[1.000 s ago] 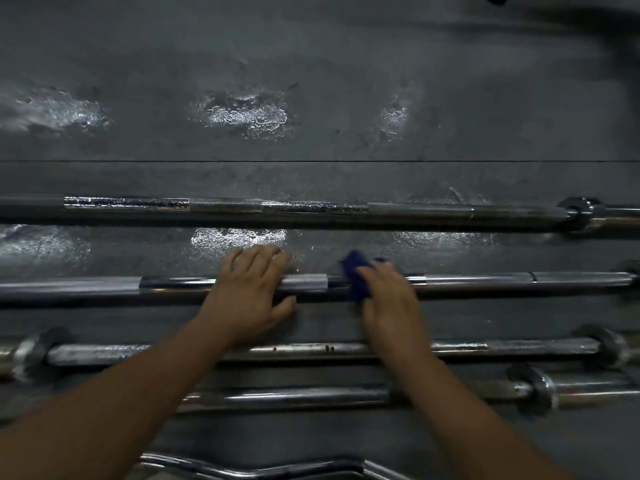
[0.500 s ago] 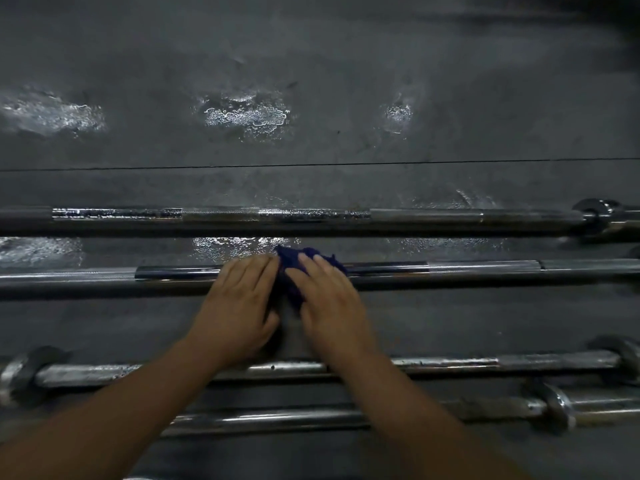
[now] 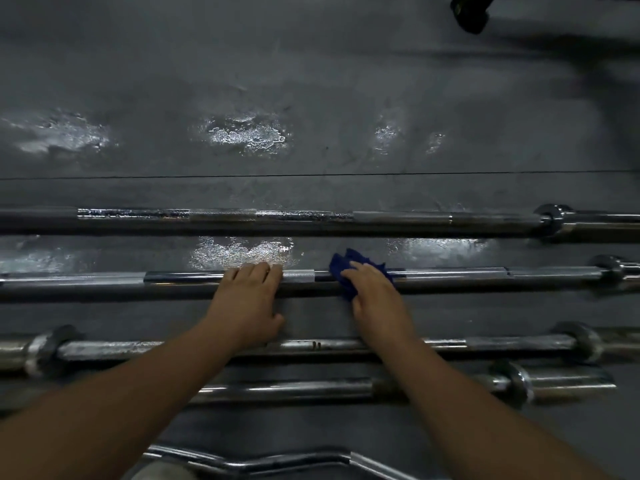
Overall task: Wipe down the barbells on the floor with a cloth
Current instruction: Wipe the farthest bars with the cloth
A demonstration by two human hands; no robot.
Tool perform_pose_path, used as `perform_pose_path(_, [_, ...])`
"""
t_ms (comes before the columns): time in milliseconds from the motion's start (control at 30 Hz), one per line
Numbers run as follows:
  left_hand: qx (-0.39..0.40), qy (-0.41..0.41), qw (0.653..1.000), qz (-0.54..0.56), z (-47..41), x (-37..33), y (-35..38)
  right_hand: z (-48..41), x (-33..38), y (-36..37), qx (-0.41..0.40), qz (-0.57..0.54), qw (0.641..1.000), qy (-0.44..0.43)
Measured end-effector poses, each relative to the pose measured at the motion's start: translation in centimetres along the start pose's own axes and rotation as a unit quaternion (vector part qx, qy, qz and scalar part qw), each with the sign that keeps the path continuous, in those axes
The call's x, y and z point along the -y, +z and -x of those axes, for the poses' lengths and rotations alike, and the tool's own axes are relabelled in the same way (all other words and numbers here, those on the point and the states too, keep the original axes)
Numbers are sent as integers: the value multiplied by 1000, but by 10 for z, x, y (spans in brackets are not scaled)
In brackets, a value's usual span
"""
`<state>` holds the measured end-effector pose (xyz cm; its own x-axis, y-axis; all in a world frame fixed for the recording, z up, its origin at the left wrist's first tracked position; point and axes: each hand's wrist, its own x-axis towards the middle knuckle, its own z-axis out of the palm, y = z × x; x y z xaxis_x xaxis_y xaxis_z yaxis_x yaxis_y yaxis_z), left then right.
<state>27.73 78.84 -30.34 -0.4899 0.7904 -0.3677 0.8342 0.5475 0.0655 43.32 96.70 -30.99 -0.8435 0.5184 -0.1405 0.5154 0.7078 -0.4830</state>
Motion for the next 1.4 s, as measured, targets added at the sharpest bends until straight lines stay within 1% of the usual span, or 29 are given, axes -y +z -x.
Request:
perform_pose_path(133, [21,14,999,20,37,-10,-1,26,12,-20,3,10,1000,-14])
perform_pose_path(200, [20,21,999,21,57,-12,-7,46,17,-31,-10,17,1000,-23])
perform_pose_path(400, [-54,33,998,-4,116,-42,-59,110,36,-81,-75,29,995,-54])
perform_pose_path(633, [-141,18,990,-5,199,-89,-136,185,68,-156,-170,36,975,-137])
perform_pose_path(733, [-174,5,985,7,234,-116,-155,219,79,-186,-200,35,966,-160])
perform_pose_path(833, [-194,6,981,27,260,-143,-165,253,81,-214,-239,38,952,-187])
perform_pose_path(900, [-198,14,980,26,270,-156,-170,267,77,-231,-261,42,946,-188])
perform_pose_path(1000, [-191,23,981,25,272,-167,-168,279,65,-246,-278,44,943,-175])
perform_pose_path(1133, [-153,32,987,23,252,-172,-147,279,36,-237,-276,37,949,-151])
perform_pose_path(1333, [-104,65,992,24,178,-182,-112,244,-17,-211,-240,32,966,-89])
perform_pose_path(1400, [-91,65,993,28,151,-183,-100,225,-30,-204,-224,30,970,-84])
